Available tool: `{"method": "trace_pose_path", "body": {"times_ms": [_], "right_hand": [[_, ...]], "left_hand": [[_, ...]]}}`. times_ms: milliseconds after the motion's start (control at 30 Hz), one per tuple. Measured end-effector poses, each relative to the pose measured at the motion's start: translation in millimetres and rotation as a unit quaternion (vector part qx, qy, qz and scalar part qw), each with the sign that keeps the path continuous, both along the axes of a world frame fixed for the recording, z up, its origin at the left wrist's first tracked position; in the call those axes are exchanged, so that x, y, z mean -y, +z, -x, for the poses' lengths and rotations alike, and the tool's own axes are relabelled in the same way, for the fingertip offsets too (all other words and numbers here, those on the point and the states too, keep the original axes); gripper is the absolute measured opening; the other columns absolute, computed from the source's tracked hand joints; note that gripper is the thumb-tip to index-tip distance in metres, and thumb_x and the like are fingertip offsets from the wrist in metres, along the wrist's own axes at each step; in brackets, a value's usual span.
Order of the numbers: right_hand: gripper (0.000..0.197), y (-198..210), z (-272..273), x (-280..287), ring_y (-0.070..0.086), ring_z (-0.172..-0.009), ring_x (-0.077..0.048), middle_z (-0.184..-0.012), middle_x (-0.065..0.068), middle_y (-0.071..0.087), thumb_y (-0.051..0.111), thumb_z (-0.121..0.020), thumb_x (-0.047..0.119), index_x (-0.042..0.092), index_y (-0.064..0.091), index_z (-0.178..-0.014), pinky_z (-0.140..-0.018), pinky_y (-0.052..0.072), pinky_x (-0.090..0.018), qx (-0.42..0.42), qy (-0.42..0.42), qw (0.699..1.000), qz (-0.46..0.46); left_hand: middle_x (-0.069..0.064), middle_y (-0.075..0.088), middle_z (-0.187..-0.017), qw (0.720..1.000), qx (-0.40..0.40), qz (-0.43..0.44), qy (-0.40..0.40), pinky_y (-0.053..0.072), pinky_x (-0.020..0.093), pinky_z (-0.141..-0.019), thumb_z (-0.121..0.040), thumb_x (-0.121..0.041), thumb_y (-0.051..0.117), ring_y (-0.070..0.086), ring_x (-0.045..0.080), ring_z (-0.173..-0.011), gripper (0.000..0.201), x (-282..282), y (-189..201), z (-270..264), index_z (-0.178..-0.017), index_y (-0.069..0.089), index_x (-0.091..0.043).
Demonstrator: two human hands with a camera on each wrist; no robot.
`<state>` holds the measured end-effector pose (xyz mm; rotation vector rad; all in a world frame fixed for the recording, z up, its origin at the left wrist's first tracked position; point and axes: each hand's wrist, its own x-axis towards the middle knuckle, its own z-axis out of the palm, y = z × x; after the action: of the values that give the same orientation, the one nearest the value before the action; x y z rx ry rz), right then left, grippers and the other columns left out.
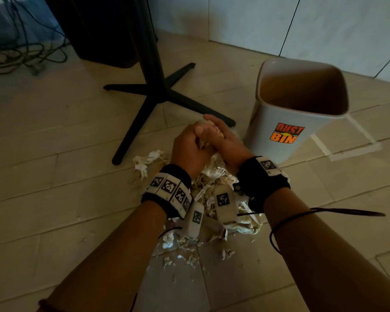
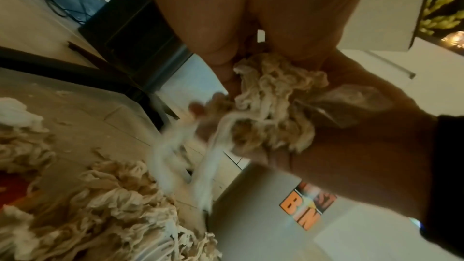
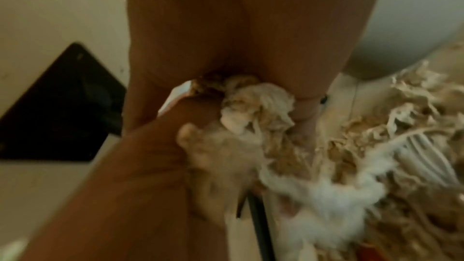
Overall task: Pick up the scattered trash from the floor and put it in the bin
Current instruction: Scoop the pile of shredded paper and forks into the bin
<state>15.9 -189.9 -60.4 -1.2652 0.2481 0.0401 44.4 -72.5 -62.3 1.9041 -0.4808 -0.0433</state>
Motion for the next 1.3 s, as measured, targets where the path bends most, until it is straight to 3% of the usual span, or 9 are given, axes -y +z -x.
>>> {"method": "trace_pose_path", "body": {"times_ms": [133, 267, 500, 700, 867, 967, 1067, 1167, 1300], "right_hand": [[0.047, 2, 6, 13, 0.068, -0.093, -0.026, -0.103, -0.015, 0.067, 0.077, -0.075, 0.005, 0.009, 0.06, -0.118, -0.084, 0.057, -0.038, 0.038, 0.054, 0.994, -0.088], [0.045, 10, 10, 23, 0.067, -0.087, -0.026, -0.108, -0.026, 0.064, 0.062, -0.079, -0.017, -0.004, 0.054, -0.121, -0.075, 0.058, -0.035, 0.015, 0.037, 0.999, 0.027], [0.027, 48, -6, 68, 0.061, -0.067, -0.02, -0.079, -0.008, 0.061, 0.056, -0.089, -0.005, 0.019, 0.061, -0.078, -0.065, 0.055, -0.038, 0.037, -0.075, 0.951, 0.297], [0.035, 97, -17, 134, 0.06, -0.06, -0.019, -0.062, 0.007, 0.064, 0.047, -0.076, -0.004, 0.028, 0.059, -0.068, -0.061, 0.051, -0.037, 0.079, -0.209, 0.912, 0.343], [0.032, 103, -9, 171, 0.066, -0.075, -0.015, -0.087, 0.001, 0.069, 0.048, -0.084, 0.008, 0.037, 0.057, -0.075, -0.072, 0.057, -0.036, 0.019, -0.243, 0.869, 0.429], [0.019, 96, -6, 180, 0.068, -0.092, -0.022, -0.104, -0.004, 0.07, 0.056, -0.076, 0.024, 0.042, 0.059, -0.076, -0.087, 0.057, -0.045, -0.028, -0.223, 0.861, 0.456], [0.023, 87, -8, 179, 0.064, -0.102, -0.019, -0.113, -0.001, 0.064, 0.065, -0.082, 0.024, 0.038, 0.063, -0.1, -0.092, 0.053, -0.035, -0.061, -0.185, 0.854, 0.482], [0.051, 76, -10, 176, 0.061, -0.099, -0.016, -0.12, -0.002, 0.057, 0.071, -0.085, 0.034, 0.026, 0.052, -0.131, -0.085, 0.05, -0.027, -0.1, -0.136, 0.868, 0.466], [0.075, 69, -12, 170, 0.052, -0.124, -0.026, -0.141, -0.005, 0.048, 0.073, -0.078, 0.051, 0.03, 0.04, -0.142, -0.107, 0.043, -0.042, -0.124, -0.119, 0.87, 0.461]], "left_hand": [[-0.009, 0.065, -0.102, 0.999, 0.019, 0.028, -0.032, 0.055, 0.019, -0.076, -0.074, -0.015, 0.077, 0.063, 0.001, -0.093, 0.043, 4, 3, 10, -0.111, 0.058, -0.027], [-0.007, 0.061, -0.116, 0.997, 0.007, -0.002, -0.076, 0.057, 0.032, -0.083, -0.072, -0.026, 0.08, 0.06, 0.008, -0.107, 0.06, 0, 1, 10, -0.122, 0.049, -0.04], [-0.014, 0.057, -0.123, 0.998, -0.025, -0.01, -0.053, 0.049, 0.021, -0.084, -0.08, -0.038, 0.074, 0.053, -0.001, -0.11, 0.052, -19, -16, 7, -0.126, 0.049, -0.032], [-0.002, 0.059, -0.125, 0.972, -0.053, -0.222, -0.054, 0.047, 0.029, -0.091, -0.086, -0.031, 0.065, 0.056, 0.016, -0.114, 0.04, -42, -69, 0, -0.124, 0.055, -0.024], [0.0, 0.039, -0.143, 0.901, -0.141, -0.393, -0.114, 0.045, 0.043, -0.101, -0.075, -0.045, 0.075, 0.044, 0.025, -0.129, 0.07, -65, -107, -3, -0.135, 0.043, -0.032], [-0.004, 0.012, -0.158, 0.84, -0.158, -0.479, -0.2, 0.032, 0.049, -0.111, -0.067, -0.055, 0.078, 0.02, 0.027, -0.144, 0.097, -75, -115, 0, -0.145, 0.022, -0.042], [-0.006, -0.007, -0.16, 0.802, -0.189, -0.516, -0.235, 0.019, 0.048, -0.116, -0.075, -0.046, 0.076, -0.002, 0.025, -0.148, 0.099, -76, -114, 9, -0.149, 0.011, -0.043], [-0.003, -0.002, -0.161, 0.834, -0.182, -0.489, -0.181, 0.027, 0.043, -0.114, -0.082, -0.02, 0.072, 0.002, 0.026, -0.148, 0.083, -78, -120, 19, -0.148, 0.024, -0.039], [-0.001, 0.026, -0.152, 0.878, -0.102, -0.455, -0.106, 0.045, 0.031, -0.099, -0.084, -0.002, 0.063, 0.04, 0.024, -0.133, 0.049, -87, -131, 28, -0.127, 0.054, -0.023]]}}
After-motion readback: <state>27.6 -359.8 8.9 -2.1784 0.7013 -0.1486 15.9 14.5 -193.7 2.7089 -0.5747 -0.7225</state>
